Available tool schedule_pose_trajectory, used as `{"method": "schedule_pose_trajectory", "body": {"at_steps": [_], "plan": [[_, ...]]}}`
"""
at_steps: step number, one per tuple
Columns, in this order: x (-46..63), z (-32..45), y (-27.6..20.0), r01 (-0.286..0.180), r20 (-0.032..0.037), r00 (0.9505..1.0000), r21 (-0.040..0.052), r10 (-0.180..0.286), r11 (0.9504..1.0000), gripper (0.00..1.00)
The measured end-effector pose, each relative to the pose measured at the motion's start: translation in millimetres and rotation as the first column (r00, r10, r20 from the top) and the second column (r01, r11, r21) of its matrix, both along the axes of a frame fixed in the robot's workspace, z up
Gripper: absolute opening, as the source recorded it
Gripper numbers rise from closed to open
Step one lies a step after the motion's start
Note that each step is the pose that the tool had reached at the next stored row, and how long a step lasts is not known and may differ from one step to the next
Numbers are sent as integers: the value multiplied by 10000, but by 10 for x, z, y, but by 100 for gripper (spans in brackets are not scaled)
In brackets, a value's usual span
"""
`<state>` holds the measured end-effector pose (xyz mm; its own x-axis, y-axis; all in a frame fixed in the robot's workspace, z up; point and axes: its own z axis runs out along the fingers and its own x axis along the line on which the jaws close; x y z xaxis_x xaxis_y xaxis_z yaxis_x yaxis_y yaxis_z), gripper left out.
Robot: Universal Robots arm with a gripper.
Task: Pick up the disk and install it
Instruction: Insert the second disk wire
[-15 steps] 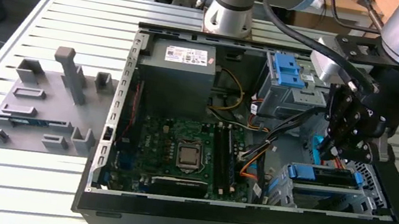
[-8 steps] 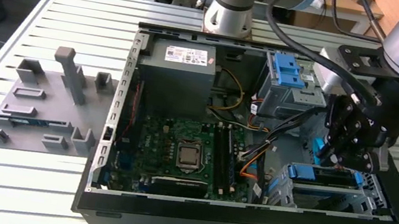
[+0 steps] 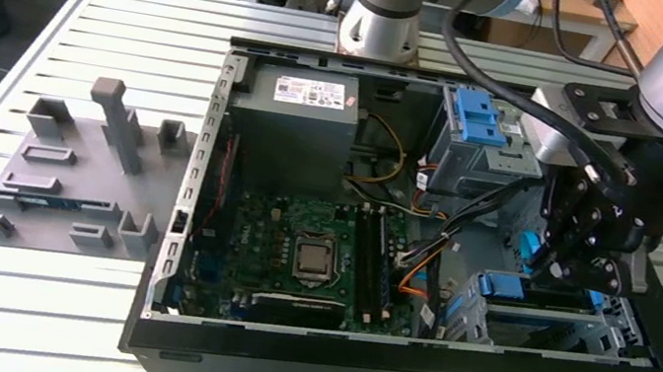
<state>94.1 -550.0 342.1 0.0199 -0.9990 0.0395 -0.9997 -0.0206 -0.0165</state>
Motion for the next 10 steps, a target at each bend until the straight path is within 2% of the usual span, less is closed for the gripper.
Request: {"method": "schedule_pose_trajectory", "body": {"at_steps": [10], "plan": [[46, -39, -2, 138, -13, 9999, -2, -138, 9999, 16]]}}
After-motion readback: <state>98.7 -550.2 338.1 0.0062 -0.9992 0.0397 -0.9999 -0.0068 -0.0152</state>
